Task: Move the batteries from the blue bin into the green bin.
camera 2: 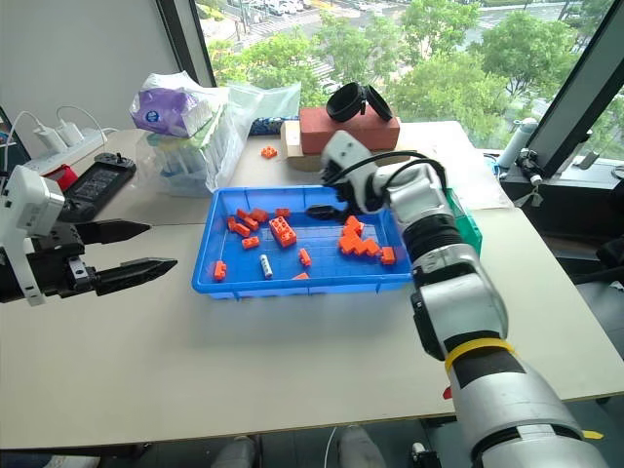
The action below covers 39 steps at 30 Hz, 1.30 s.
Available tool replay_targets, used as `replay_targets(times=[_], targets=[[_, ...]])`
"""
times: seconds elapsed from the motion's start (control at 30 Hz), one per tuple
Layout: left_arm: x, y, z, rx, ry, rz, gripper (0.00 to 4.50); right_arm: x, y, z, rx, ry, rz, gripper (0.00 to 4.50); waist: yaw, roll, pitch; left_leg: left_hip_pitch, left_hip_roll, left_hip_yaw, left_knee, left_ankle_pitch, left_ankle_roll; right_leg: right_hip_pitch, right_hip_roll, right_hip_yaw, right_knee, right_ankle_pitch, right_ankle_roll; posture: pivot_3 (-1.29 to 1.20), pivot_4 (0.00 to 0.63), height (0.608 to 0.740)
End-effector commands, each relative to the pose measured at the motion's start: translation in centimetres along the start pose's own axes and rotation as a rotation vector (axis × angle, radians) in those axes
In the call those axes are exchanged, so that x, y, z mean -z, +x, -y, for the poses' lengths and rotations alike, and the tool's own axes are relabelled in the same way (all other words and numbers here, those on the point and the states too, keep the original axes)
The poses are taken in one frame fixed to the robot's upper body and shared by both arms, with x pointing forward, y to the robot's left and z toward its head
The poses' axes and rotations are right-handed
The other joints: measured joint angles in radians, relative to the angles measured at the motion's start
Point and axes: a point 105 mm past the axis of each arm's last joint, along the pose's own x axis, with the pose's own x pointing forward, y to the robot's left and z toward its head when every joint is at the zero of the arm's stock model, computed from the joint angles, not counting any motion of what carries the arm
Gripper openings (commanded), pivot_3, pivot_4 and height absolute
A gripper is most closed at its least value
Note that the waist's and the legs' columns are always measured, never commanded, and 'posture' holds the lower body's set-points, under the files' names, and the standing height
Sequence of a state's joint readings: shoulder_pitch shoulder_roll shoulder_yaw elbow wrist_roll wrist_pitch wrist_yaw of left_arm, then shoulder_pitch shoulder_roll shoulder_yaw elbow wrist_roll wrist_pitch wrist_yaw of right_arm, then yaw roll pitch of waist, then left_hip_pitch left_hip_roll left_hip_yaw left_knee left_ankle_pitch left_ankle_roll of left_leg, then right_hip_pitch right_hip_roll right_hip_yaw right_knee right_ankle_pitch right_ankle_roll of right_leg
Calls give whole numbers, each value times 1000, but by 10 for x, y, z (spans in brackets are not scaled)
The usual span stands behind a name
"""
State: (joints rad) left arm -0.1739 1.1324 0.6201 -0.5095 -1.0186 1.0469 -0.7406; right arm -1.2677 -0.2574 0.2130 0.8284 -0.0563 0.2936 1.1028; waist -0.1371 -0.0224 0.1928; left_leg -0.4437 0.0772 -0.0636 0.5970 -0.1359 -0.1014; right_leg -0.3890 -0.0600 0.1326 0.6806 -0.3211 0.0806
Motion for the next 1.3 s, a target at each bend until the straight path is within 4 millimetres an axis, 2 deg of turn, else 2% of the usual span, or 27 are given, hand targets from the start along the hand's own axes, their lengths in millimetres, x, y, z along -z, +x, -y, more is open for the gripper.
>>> replay_targets(times=[0.03,0.17,0.33,0.67,0.87,1.1,1.13,1.2,1.3], targets=[[-5,-8,-2,-56,35,2,4500,-5,10,-31,-144,-86,18,4475,11,0,0,0,0,0,0,0,0,0,0,0,0,0,0,0,150,740],[-6,-7,4,-46,36,11,4500,-9,28,-47,-177,-15,41,4475,20,0,0,-1,0,0,0,0,0,-1,0,-1,0,0,0,0,150,740],[-7,-7,5,-58,39,14,4500,-3,49,-42,-75,70,-17,4475,18,0,0,0,2,0,0,0,-1,-1,0,-5,0,0,-1,0,150,740],[-5,-4,5,-67,42,16,4500,9,65,-43,-45,42,-146,4475,15,0,0,0,2,0,0,0,-1,-1,0,-5,0,0,-1,0,150,740],[-4,-1,6,-70,39,31,4500,0,74,-52,-87,83,-152,4475,14,0,0,0,3,-1,0,0,-1,-1,0,-6,0,0,-1,0,150,740],[-4,2,7,-73,41,43,4500,17,77,-48,-56,75,-229,4475,17,0,0,0,3,-1,0,0,-1,-1,0,-7,0,1,-1,0,150,740],[-4,1,7,-75,42,44,4500,22,76,-47,-49,73,-248,3971,16,0,0,0,3,-1,0,0,-1,-1,0,-7,0,1,-2,0,150,740],[-4,0,7,-80,44,46,4500,29,74,-45,-38,72,-274,3510,16,0,0,0,3,-1,0,0,-1,-1,0,-7,0,1,-2,0,150,740],[-3,1,8,-82,44,48,4500,38,70,-39,-14,57,-309,2435,15,0,0,0,3,-1,0,0,-1,-1,0,-7,0,1,-2,0,150,740]])
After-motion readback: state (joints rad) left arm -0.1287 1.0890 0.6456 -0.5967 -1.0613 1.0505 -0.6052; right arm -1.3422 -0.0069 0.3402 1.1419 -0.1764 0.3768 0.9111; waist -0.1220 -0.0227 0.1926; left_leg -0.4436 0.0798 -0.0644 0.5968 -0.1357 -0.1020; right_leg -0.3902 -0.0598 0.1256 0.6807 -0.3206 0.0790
